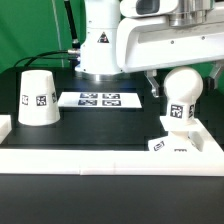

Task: Assemble lamp

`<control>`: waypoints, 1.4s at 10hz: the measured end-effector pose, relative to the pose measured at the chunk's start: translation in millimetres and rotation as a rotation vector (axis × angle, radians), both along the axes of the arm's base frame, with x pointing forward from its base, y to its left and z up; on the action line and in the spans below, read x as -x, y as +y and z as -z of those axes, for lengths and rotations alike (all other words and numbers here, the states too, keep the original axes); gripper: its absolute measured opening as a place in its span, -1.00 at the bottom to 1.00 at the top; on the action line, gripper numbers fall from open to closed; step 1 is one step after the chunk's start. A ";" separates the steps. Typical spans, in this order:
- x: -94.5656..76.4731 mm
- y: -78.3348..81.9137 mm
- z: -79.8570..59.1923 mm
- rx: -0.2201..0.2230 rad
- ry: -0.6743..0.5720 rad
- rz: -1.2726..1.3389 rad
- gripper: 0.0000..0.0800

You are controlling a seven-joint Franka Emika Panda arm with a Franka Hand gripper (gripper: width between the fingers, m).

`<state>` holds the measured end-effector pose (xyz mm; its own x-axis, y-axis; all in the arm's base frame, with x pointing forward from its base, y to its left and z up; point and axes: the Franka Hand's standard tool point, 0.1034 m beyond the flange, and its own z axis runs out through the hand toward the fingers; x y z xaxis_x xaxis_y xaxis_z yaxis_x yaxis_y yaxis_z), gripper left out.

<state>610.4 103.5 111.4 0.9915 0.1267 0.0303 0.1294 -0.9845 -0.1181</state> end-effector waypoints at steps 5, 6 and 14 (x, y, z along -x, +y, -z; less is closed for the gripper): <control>-5.1 -0.5 -1.1 0.070 -0.079 -0.473 0.75; -5.3 -2.4 -0.9 0.078 -0.084 -0.546 0.75; -6.3 -3.5 -1.2 0.104 -0.096 -0.678 0.44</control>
Offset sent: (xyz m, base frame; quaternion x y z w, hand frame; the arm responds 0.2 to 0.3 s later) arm 0.0051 0.0070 0.0015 -0.0490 0.0125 -0.3204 0.9459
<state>616.7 100.1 112.5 0.6855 0.7248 0.0682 0.7257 -0.6878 0.0155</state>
